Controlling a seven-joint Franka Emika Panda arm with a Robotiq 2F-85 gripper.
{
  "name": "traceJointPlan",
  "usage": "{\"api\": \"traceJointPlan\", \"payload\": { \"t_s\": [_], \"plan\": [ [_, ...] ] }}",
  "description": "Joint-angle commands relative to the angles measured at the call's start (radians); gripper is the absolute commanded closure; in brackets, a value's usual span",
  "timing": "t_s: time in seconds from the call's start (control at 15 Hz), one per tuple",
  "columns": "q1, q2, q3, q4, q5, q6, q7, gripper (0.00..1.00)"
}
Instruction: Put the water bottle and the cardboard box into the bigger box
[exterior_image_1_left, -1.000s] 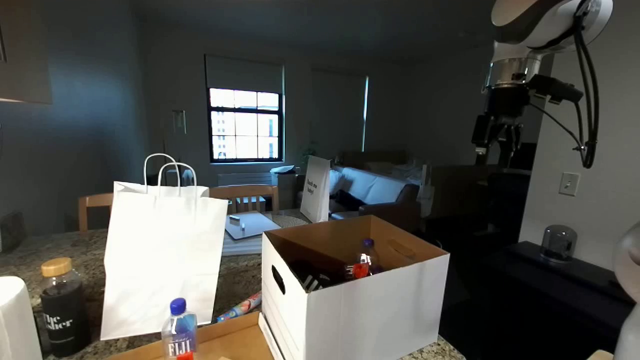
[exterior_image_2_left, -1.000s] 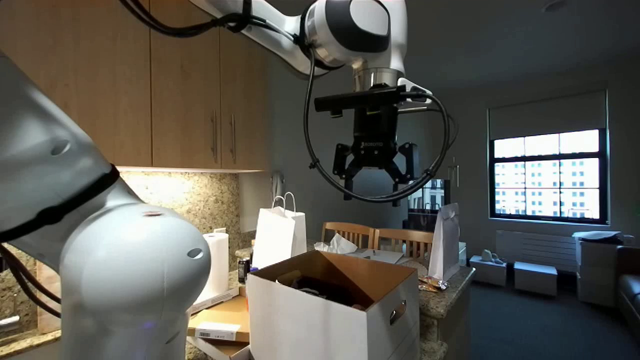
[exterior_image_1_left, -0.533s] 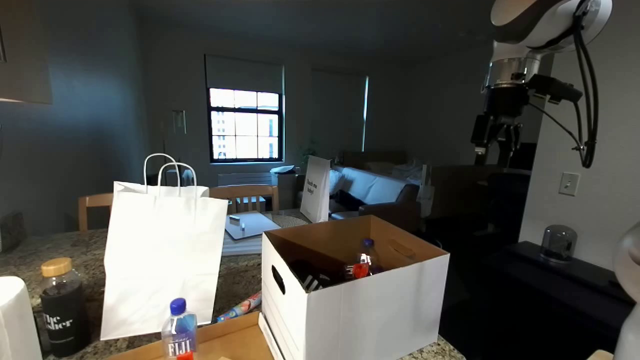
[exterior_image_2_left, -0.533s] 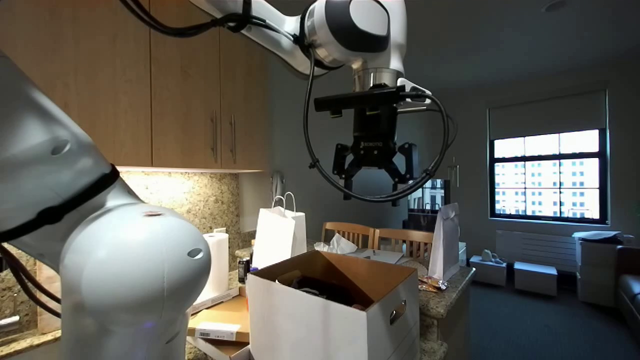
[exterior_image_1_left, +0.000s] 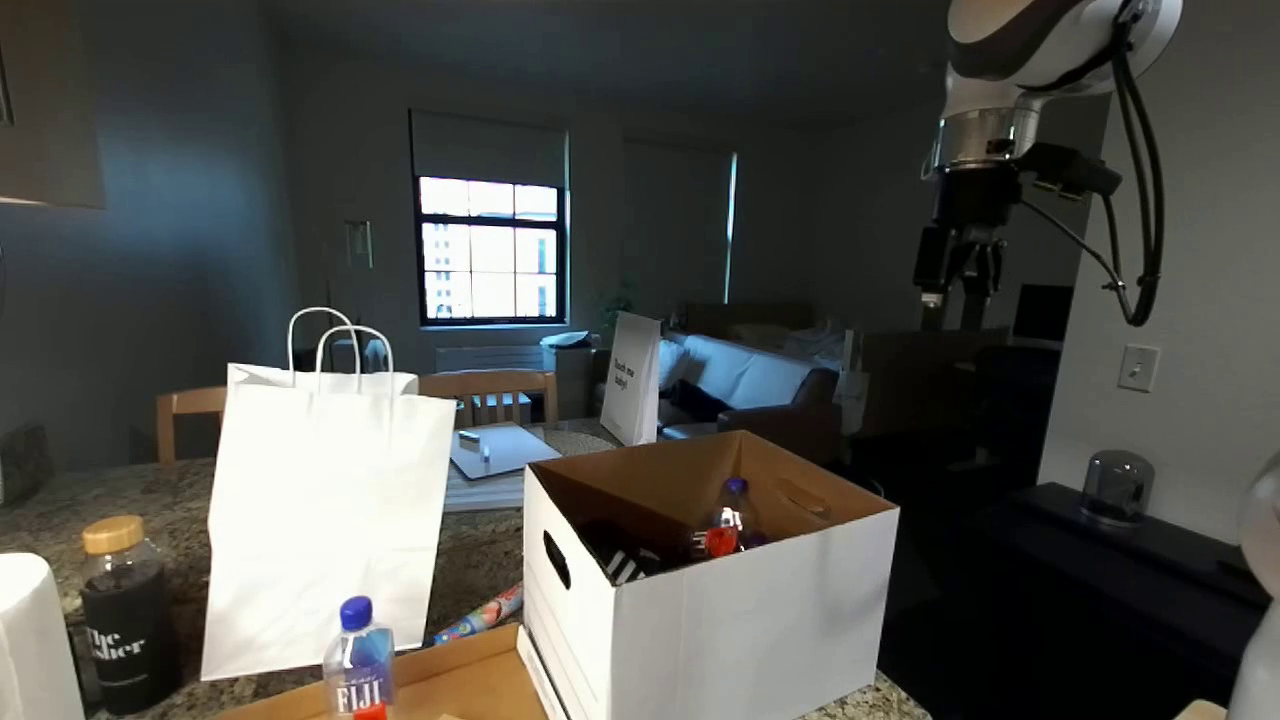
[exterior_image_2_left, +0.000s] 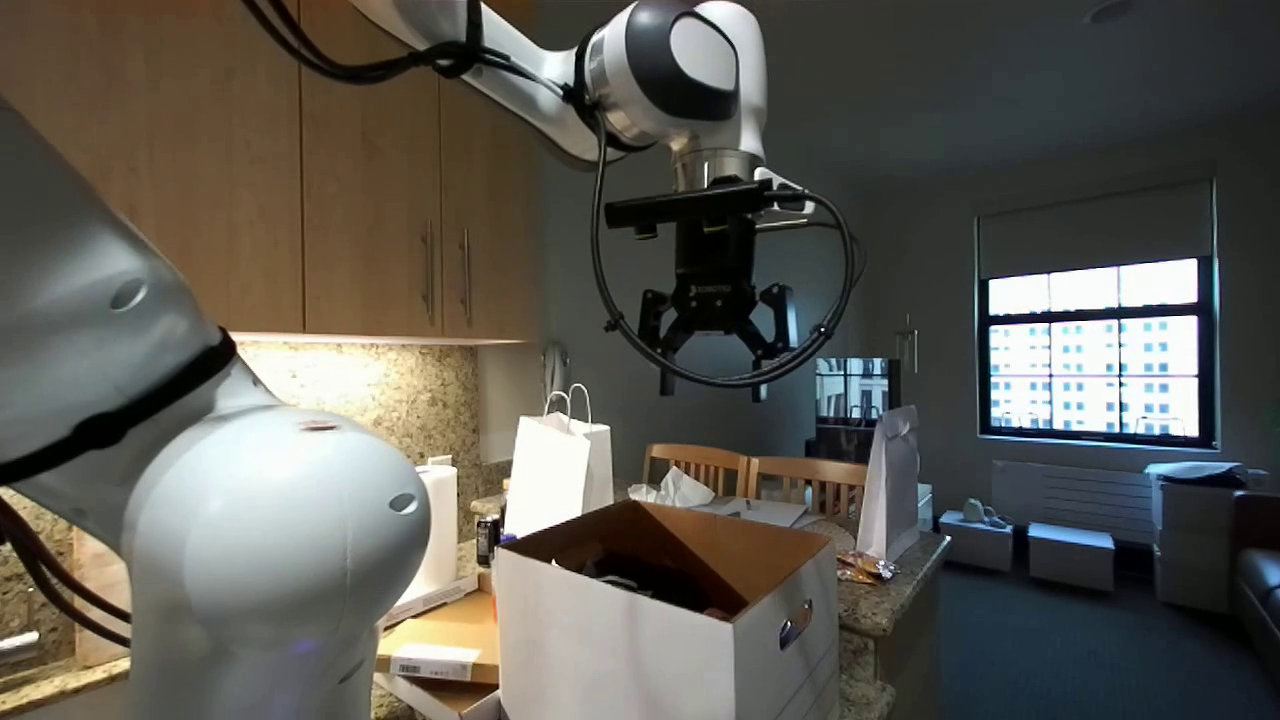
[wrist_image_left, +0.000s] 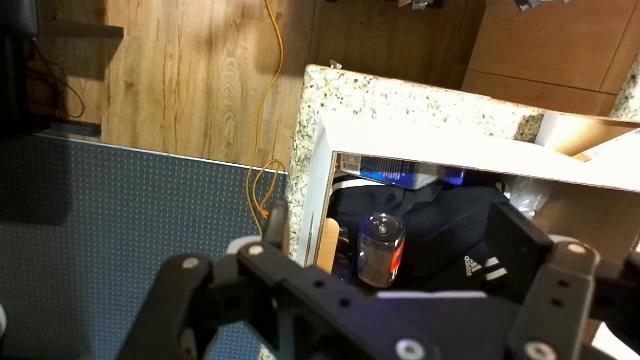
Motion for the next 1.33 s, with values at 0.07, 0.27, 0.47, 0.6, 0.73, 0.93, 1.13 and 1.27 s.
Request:
{"api": "traceJointPlan", "payload": {
  "t_s": [0.07,0.27,0.47,0.6,0.73,0.93,1.13,1.27],
  "plan": [
    [0.081,0.018,0.043,0.010,0.026,-0.029,-0.068,0.00],
    [0.162,0.023,0.089,-0.003,0.053,-0.012,-0.103,0.00],
    [0.239,0.025,0.145,-0.008,0.064,-0.028,-0.137,0.00],
    [0.266,0.037,0.189,-0.011,0.043,-0.009,-0.117,0.00],
    [0.294,0.046,0.215,-0.007,0.044,-0.009,-0.121,0.00],
    [0.315,0.035,0.235,-0.019,0.089,0.077,-0.083,0.00],
    [0.325,0.018,0.245,-0.036,0.140,0.179,-0.066,0.00],
    [0.315,0.004,0.232,-0.043,0.142,0.209,-0.075,0.00]
  ]
}}
